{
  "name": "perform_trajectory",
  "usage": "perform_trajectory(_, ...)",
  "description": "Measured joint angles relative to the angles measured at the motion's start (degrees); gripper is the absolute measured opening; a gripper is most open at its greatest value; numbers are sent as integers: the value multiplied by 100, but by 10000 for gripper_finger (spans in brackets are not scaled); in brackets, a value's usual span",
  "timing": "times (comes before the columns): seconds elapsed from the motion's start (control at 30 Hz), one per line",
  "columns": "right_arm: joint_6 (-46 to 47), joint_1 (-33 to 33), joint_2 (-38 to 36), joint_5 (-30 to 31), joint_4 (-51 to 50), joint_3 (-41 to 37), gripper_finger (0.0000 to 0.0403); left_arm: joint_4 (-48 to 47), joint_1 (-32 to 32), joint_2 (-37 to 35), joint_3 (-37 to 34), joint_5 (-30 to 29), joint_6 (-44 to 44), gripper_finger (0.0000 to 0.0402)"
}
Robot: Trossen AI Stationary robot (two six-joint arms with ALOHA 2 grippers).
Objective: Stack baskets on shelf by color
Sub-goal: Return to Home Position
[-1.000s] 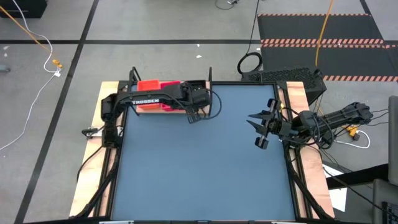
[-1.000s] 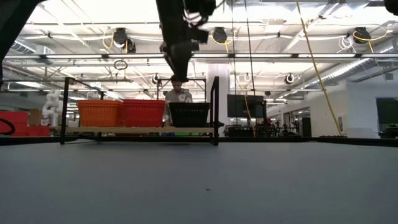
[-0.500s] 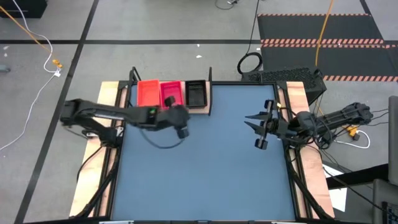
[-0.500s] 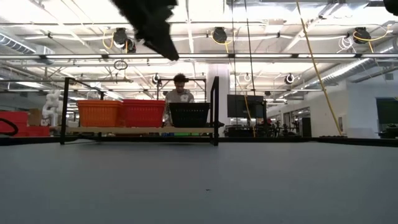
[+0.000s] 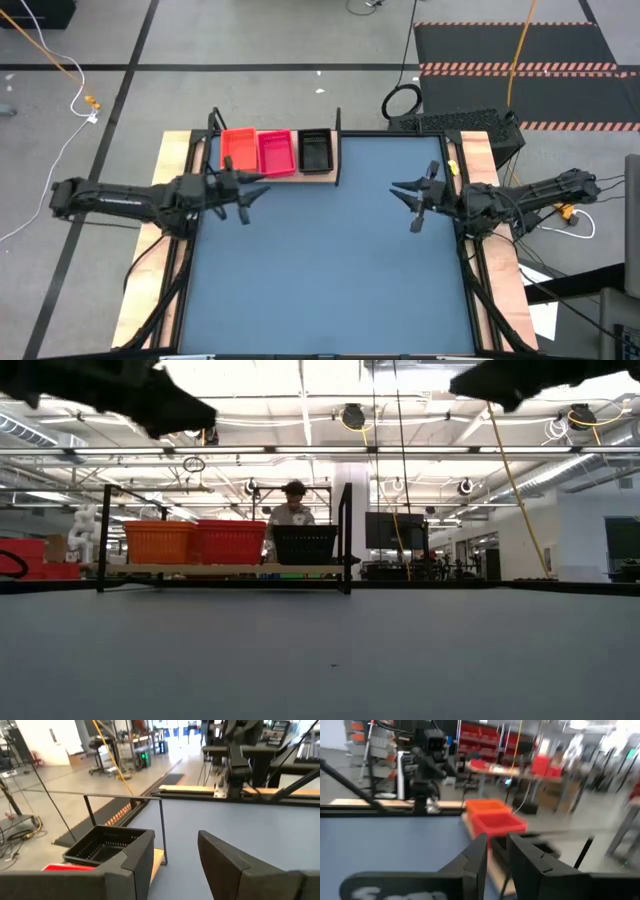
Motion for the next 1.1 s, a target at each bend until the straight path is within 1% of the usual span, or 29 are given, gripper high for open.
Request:
perform_trajectory(0.13,899,182,-528,-47,-980,-1,66,-60,0,-812,-454,9,1,157)
perform_trajectory(0.2,1100,290,-759,-239,-1166,-92,66,-116,0,-1148,-661,10,-10,157)
perform_trajectory(0.33,967,415,-1219,-882,-807,-649,66,-255,0,-1678,-1004,11,-18,157)
perform_trajectory(0.4,719,411,-1444,-1087,-299,-1029,66,-229,4,-1888,-1198,9,2,157)
perform_trajectory(0.47,501,382,-1607,-1205,444,-1447,66,-133,46,-2056,-1391,1,48,157)
perform_trajectory(0.53,319,294,-1690,-1207,1198,-1841,66,0,118,-2183,-1575,-1,54,157)
perform_trajectory(0.6,166,143,-1690,-1205,1557,-2136,66,184,192,-2278,-1731,-5,52,157)
perform_trajectory(0.7,120,-186,-1683,-1207,1498,-2328,63,258,302,-2353,-1879,-6,67,157)
perform_trajectory(0.87,264,-653,-1694,-1212,1576,-2358,53,419,431,-2361,-2050,10,78,157)
perform_trajectory(1.0,146,-760,-1785,-1455,1405,-2358,50,359,522,-2361,-2095,15,19,157)
perform_trajectory(1.1,26,-758,-2095,-1476,975,-2358,50,327,525,-2365,-2095,30,-112,157)
